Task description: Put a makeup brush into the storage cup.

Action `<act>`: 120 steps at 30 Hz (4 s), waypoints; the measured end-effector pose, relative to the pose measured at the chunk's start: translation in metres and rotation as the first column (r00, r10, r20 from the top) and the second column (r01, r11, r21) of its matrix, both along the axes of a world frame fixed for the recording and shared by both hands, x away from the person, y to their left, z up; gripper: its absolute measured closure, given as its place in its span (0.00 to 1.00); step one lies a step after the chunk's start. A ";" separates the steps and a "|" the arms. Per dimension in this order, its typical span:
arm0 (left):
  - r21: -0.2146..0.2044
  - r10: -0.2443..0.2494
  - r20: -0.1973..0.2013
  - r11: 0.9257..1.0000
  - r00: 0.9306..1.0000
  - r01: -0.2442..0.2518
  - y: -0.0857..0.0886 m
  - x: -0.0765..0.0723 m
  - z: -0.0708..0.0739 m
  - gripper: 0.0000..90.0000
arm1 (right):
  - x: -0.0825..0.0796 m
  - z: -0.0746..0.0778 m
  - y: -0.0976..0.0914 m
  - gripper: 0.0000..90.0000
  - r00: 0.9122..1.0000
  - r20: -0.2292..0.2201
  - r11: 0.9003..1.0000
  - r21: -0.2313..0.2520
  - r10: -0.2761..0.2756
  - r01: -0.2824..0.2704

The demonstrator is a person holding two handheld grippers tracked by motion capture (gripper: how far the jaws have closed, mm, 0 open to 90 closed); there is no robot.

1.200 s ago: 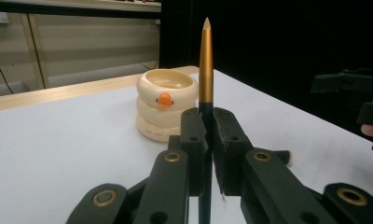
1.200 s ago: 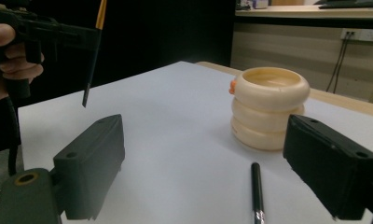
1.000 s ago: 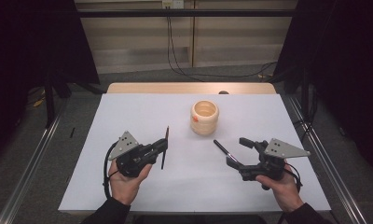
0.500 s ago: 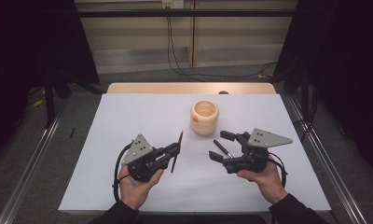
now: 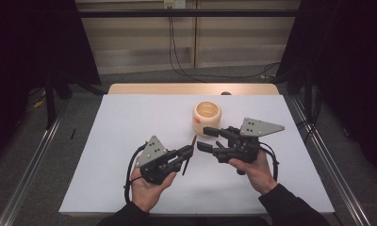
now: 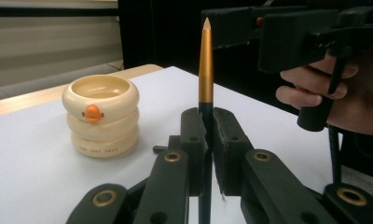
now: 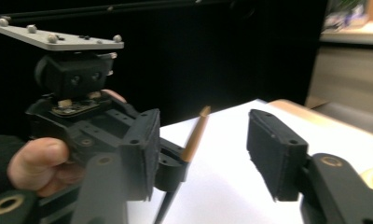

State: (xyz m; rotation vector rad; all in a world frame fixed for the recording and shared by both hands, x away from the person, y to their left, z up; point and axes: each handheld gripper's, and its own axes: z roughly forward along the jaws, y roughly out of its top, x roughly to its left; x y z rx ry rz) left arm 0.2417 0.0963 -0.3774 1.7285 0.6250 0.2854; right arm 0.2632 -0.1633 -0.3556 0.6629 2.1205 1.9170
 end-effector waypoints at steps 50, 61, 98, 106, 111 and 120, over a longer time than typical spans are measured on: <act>-0.003 0.051 0.023 0.999 0.998 -0.051 -0.005 0.003 -0.020 0.51 | 0.010 -0.014 0.013 0.94 0.994 -0.085 0.998 -0.008 0.065 -0.066; 0.007 0.056 0.053 0.998 0.997 -0.056 -0.001 0.009 -0.023 0.19 | 0.011 -0.012 0.009 0.95 0.996 -0.074 0.998 -0.017 0.056 -0.058; 0.047 0.112 0.063 0.992 0.992 -0.115 0.058 -0.002 -0.037 0.02 | 0.015 -0.008 -0.005 0.94 0.999 -0.049 1.000 -0.021 0.000 -0.001; 0.072 0.081 0.064 0.994 0.995 -0.086 0.071 -0.009 -0.045 0.02 | 0.018 -0.008 -0.009 0.94 0.999 -0.044 0.999 -0.029 -0.022 0.021; 0.064 0.075 0.045 0.995 0.996 -0.078 0.075 -0.009 -0.054 0.02 | 0.024 -0.005 -0.014 0.95 0.999 -0.036 0.999 -0.027 -0.034 0.033; 0.049 0.125 0.020 0.991 0.992 -0.125 0.081 -0.009 -0.055 0.01 | 0.035 -0.002 -0.025 0.94 0.997 -0.034 0.997 -0.034 -0.074 0.072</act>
